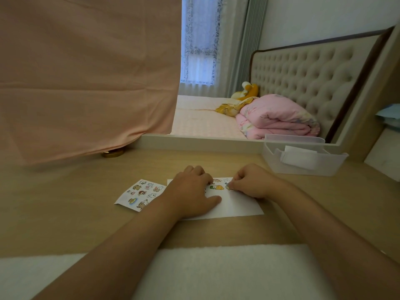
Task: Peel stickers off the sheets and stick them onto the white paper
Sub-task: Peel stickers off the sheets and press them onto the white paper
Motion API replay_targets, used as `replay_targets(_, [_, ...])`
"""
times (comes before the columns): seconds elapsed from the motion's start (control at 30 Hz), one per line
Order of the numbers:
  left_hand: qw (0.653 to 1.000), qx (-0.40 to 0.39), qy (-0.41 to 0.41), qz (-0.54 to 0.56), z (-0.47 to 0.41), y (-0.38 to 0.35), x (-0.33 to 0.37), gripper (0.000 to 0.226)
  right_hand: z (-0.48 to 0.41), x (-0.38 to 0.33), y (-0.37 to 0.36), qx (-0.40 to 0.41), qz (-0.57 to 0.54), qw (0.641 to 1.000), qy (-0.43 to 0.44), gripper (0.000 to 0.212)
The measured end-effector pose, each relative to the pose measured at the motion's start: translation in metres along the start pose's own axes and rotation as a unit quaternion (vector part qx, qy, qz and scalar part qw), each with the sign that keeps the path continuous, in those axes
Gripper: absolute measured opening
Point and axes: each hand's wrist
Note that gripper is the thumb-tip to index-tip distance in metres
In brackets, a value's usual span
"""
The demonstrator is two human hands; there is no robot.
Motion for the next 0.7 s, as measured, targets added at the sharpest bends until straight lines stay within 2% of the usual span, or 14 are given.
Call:
replay_targets(0.23, [0.999,0.030,-0.014,-0.021,-0.001,-0.003,0.006,0.053,-0.005,0.000,-0.007,0.039,0.034,0.999,-0.001,0.021])
replay_targets(0.33, [0.998,0.004,-0.047,0.028,0.000,-0.003,0.013,0.046,-0.005,0.000,-0.008,0.060,0.056,0.997,-0.001,0.016])
replay_targets(0.43, [0.998,-0.011,-0.045,0.053,0.001,-0.006,0.018,0.039,-0.003,0.002,-0.008,0.098,0.081,0.992,0.002,0.016])
replay_targets(0.57, [0.998,-0.010,-0.035,0.048,0.003,-0.007,0.019,0.039,0.002,0.006,-0.007,0.124,0.068,0.990,-0.013,0.042])
replay_targets(0.7, [0.998,-0.017,-0.049,0.030,0.004,-0.006,0.019,0.048,0.007,0.014,-0.005,0.110,0.043,0.993,0.005,0.023])
Point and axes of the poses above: each hand's wrist, its own z-axis away from the middle knuckle, its own y-axis out of the back of the hand, x = y × z, and after that the axes turned 5 degrees about -x, right-handed
